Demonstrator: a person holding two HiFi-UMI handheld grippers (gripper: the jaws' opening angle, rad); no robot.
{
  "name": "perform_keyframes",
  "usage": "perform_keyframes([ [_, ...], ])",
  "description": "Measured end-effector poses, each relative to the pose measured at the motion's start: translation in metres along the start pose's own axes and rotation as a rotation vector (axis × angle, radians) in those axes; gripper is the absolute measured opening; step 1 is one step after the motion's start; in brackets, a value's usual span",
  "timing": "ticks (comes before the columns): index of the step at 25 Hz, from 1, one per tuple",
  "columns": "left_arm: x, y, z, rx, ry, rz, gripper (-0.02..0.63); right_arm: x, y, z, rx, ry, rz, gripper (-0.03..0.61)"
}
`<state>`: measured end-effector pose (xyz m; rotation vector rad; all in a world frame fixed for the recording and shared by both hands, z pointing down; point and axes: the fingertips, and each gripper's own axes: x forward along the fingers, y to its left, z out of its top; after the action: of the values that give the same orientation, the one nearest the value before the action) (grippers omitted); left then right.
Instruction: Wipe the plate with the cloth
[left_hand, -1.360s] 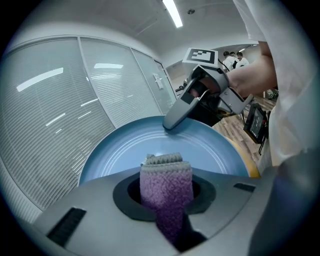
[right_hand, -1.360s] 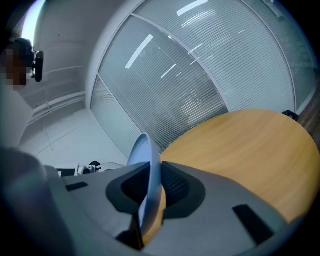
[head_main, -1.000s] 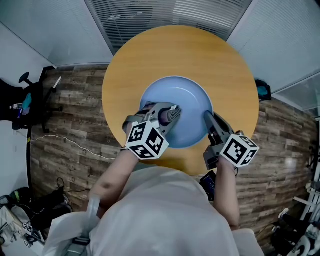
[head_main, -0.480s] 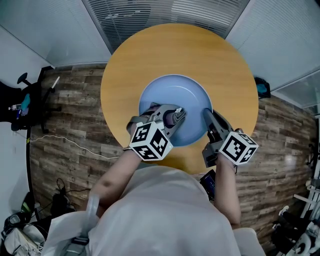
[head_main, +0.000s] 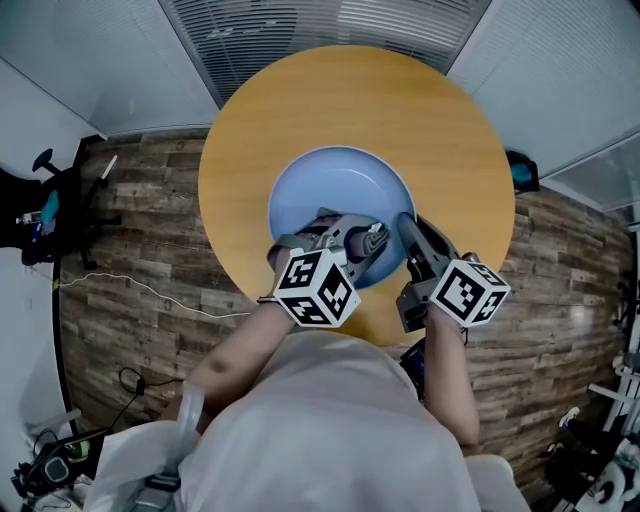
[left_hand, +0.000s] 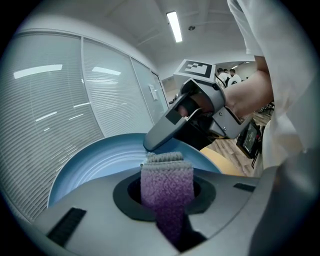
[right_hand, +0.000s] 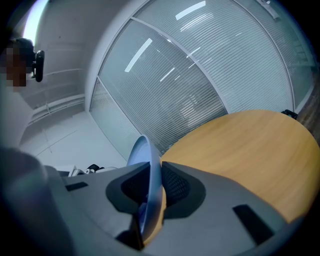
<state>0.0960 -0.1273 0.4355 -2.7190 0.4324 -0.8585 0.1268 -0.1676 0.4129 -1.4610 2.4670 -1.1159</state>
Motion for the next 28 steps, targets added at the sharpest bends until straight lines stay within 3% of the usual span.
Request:
perform_keyframes([
  [16,0.006,-0.022,0.017,0.037,-0.029,-0.075,0.081,0.001,0.01,0.0,-0.001,0.004,0.042,0.071],
  [28,-0.001,-0.006,0.002,-0.01,-0.004,-0.017,0.081,-0.004,0.002,0.007,0.029,-0.019,0.038,0.071],
])
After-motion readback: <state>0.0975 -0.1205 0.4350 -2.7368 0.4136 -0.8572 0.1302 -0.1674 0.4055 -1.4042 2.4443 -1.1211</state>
